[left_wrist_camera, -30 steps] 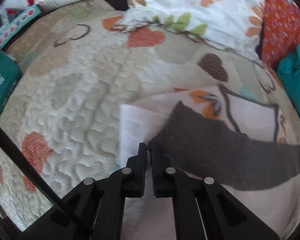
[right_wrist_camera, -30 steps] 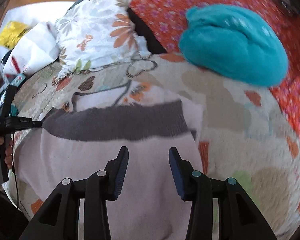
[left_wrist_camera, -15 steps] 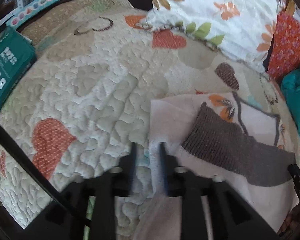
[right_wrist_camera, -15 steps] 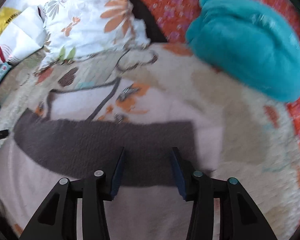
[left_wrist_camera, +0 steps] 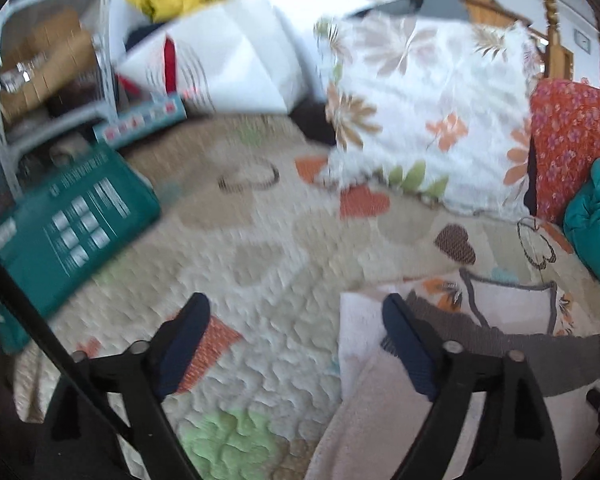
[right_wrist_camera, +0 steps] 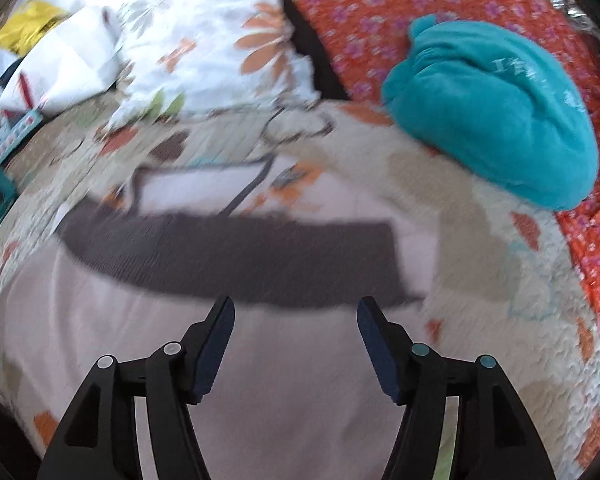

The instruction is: Fold small clothes

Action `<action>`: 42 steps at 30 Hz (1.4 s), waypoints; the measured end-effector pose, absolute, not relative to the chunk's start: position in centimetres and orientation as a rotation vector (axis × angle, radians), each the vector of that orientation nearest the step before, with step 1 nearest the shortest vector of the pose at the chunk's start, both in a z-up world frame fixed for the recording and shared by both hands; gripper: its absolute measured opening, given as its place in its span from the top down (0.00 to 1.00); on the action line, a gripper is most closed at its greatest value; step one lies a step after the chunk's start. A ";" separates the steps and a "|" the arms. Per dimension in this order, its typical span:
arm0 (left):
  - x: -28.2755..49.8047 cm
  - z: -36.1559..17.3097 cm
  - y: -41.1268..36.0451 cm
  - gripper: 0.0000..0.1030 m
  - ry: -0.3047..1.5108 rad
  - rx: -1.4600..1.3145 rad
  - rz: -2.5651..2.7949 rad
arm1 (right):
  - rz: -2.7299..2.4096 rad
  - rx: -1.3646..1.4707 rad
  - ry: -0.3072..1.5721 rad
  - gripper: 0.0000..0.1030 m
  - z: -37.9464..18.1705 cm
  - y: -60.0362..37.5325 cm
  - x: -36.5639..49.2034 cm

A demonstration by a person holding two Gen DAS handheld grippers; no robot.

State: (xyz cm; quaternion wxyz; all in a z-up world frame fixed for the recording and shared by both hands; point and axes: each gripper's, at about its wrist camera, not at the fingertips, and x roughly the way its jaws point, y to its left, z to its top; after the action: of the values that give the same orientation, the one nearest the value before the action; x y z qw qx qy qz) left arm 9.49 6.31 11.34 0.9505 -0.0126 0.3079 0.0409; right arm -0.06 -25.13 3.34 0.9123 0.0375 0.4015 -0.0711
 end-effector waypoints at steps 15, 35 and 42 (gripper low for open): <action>6.9 10.0 7.6 0.05 0.749 -0.114 -0.028 | -0.143 0.069 0.886 0.08 0.2 -21.6 -0.9; 10.7 5.5 9.0 0.05 0.953 -0.276 -0.064 | -0.152 0.032 0.840 0.00 -0.8 -20.6 -1.5; 11.6 3.5 8.7 0.05 1.025 -0.336 -0.097 | -0.144 0.046 0.837 0.00 -0.8 -20.5 -1.8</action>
State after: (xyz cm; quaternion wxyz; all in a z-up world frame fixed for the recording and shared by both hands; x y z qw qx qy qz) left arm 11.58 8.66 3.45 0.8569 -0.1599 0.4879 -0.0460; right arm -1.81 -20.50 -0.83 0.9109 0.0221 0.4062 -0.0697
